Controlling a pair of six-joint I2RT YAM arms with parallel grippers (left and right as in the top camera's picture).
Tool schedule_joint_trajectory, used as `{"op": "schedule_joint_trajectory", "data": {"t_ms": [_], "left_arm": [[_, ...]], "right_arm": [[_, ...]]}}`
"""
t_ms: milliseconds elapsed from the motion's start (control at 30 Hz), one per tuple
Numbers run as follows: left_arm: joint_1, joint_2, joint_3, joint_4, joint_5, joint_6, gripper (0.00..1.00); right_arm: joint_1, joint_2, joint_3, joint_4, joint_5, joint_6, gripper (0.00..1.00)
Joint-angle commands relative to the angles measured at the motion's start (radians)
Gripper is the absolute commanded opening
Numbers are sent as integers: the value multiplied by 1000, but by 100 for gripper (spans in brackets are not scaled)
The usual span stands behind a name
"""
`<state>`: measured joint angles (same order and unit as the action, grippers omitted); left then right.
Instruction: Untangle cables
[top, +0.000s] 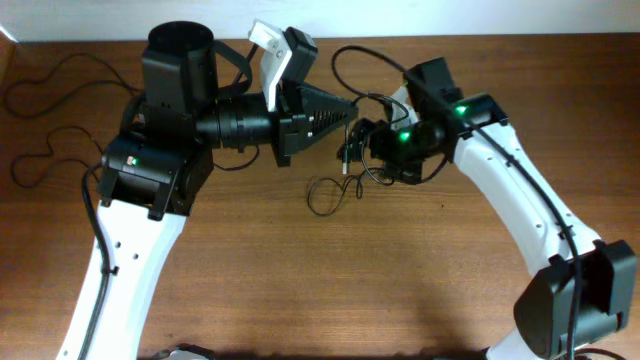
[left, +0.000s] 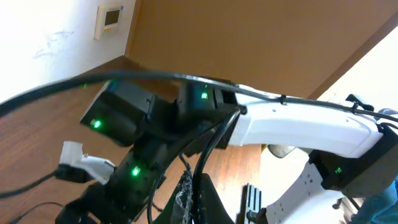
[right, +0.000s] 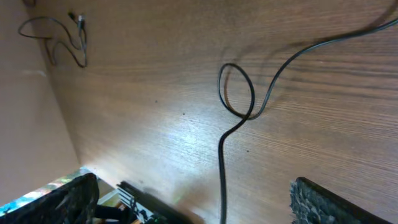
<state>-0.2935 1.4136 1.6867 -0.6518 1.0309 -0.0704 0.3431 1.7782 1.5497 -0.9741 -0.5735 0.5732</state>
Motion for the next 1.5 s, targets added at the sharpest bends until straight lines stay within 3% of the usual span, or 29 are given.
{"op": "schedule_joint_trajectory", "data": {"t_ms": [0,33,100,233,267,333,467,600,800,900,1000,1033,1067,1200,1267,1367,1433,1467], "left_arm": [[0,-6,11,-2,-8,19,0],[0,-6,11,-2,-8,19,0],[0,-6,11,-5,-8,19,0],[0,-6,11,-5,-12,19,0],[0,-6,11,-8,-27,19,0],[0,-6,11,-19,-64,19,0],[0,-6,11,-19,-80,19,0],[0,-6,11,-19,-89,19,0],[0,-6,11,-21,-90,19,0],[0,-6,11,-32,-136,19,11],[0,-6,11,-109,-336,19,15],[0,-6,11,-151,-421,19,33],[0,-6,11,-182,-481,19,39],[0,-6,11,-294,-713,19,34],[0,-6,11,-305,-715,19,41],[0,-6,11,-317,-713,19,47],[0,-6,11,-327,-713,19,48],[0,-6,11,-331,-713,19,52]], "right_arm": [[16,37,-7,-19,29,15,99],[17,47,-7,-42,29,14,99],[17,70,-8,-79,29,10,90],[16,80,-8,-89,28,3,56],[17,80,-8,-90,28,3,51],[17,80,-8,-110,28,3,50],[26,80,-8,-129,24,3,32],[63,80,-8,-134,25,4,30],[70,80,-8,-136,25,4,4],[70,79,-7,-141,26,4,4],[36,70,69,-208,118,3,4],[12,66,139,-275,203,4,4],[-4,65,199,-328,266,4,4],[-44,64,522,-534,488,3,4],[-43,64,630,-565,519,4,4],[-42,63,791,-594,419,3,4],[-42,63,843,-555,299,-84,4],[-42,63,847,-522,342,-129,4]]}}
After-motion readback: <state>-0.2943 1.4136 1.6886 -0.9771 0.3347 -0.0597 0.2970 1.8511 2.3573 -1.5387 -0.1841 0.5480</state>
